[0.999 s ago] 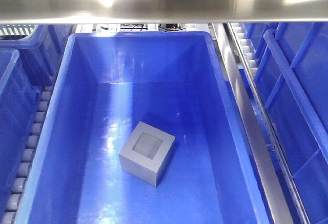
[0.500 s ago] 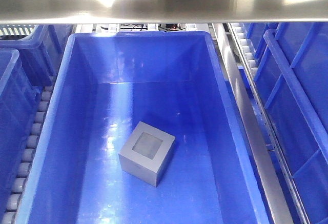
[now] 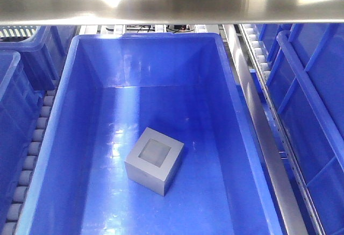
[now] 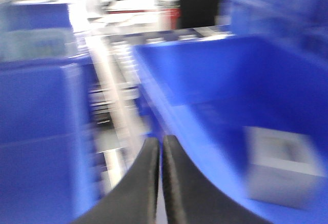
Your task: Sort gray base to blue bin
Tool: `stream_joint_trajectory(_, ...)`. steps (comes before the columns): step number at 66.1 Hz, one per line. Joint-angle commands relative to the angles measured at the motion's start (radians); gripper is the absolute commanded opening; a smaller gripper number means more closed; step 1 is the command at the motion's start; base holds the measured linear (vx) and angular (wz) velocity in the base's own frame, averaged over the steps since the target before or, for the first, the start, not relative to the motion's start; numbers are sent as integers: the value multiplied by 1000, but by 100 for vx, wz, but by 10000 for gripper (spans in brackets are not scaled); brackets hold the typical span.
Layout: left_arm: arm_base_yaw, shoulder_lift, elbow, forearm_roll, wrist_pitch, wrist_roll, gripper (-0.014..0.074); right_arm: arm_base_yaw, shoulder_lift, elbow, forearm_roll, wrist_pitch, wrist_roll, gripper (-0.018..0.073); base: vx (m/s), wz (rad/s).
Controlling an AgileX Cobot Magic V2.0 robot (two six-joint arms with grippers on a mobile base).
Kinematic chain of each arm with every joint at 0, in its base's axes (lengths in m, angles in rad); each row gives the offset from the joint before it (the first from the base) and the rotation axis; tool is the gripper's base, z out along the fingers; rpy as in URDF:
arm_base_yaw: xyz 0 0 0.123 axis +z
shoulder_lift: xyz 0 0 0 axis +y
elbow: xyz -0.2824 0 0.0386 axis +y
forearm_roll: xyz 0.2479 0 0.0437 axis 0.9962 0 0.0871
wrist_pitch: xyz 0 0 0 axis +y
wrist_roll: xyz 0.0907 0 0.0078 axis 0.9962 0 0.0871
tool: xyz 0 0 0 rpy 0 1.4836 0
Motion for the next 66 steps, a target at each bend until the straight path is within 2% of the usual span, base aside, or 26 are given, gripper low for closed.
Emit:
stream_joint_trajectory(1, 78, 17, 39, -1, -148, -10, -6, 0, -11, 14, -10, -77, -5, -9, 0, 0)
stream_joint_trajectory(16, 195, 16, 210, -1, -361, -15, -6, 0, -11, 14, -10, -77, -5, -9, 0, 0)
stream_joint_trajectory(27, 206, -16, 330, -1, -459, -22, -6, 0, -11, 14, -10, -77, -5, -9, 0, 0)
stream_joint_trajectory(32, 206, -20, 397, -2, -558, -32, -6, 0, -11, 14, -10, -77, -5, -9, 0, 0)
stream_joint_trajectory(66, 206, -20, 393, -2, -555, -33, -6, 0, -11, 14, -10, -77, -5, -9, 0, 0)
